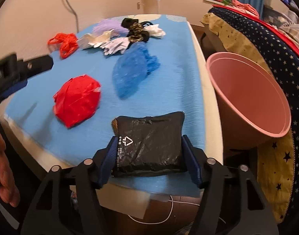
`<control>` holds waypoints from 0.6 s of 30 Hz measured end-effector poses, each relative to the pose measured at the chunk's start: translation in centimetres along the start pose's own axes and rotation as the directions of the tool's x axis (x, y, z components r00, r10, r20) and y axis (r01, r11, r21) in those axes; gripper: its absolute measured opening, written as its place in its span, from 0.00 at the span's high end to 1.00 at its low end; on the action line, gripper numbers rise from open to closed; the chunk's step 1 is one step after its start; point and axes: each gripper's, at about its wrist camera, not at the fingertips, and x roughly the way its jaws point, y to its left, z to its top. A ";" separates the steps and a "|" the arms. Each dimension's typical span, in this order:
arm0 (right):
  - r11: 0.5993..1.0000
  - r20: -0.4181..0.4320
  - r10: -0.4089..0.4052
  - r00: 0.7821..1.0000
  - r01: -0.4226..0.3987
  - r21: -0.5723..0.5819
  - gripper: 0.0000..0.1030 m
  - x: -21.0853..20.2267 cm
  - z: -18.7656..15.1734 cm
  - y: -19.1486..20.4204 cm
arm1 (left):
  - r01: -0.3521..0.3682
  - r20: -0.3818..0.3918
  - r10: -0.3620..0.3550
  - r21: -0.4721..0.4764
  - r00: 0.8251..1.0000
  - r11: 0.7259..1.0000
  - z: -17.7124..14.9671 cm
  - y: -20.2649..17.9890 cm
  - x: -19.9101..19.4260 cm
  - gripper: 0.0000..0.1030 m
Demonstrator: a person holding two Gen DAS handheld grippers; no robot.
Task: Collect trash
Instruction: 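Grasp the black plastic pouch with the right gripper, then grasp the red plastic bag with the left gripper while the right gripper holds the pouch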
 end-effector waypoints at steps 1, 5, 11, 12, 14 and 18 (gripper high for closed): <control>1.000 0.003 0.001 1.000 -0.001 0.004 0.45 0.0 0.1 -0.1 | 0.000 -0.008 0.000 0.001 1.000 1.000 -0.1 -0.1 0.2 0.15; 1.000 0.043 -0.001 0.999 0.001 0.007 0.62 -0.6 0.6 -0.4 | 0.005 -0.048 -0.004 0.016 0.999 1.000 -0.4 -0.5 1.4 0.18; 1.000 0.073 0.008 0.997 -0.009 0.002 0.81 -0.7 1.4 -0.4 | 0.023 -0.131 -0.023 0.002 0.991 1.000 -1.1 -0.4 3.4 0.33; 1.000 0.077 0.015 0.997 -0.015 0.005 0.84 -0.8 1.5 -0.5 | 0.033 -0.134 -0.033 -0.005 0.990 0.999 -1.2 -0.5 3.5 0.35; 1.000 0.084 0.026 0.996 -0.027 0.010 0.88 -0.9 1.8 -0.6 | 0.051 -0.134 -0.051 -0.006 0.990 0.999 -1.3 -0.7 3.6 0.40; 0.999 0.103 0.031 0.994 -0.034 0.020 0.90 -1.2 2.2 -0.6 | 0.094 -0.141 -0.095 -0.011 0.986 0.996 -1.3 -1.0 3.8 0.54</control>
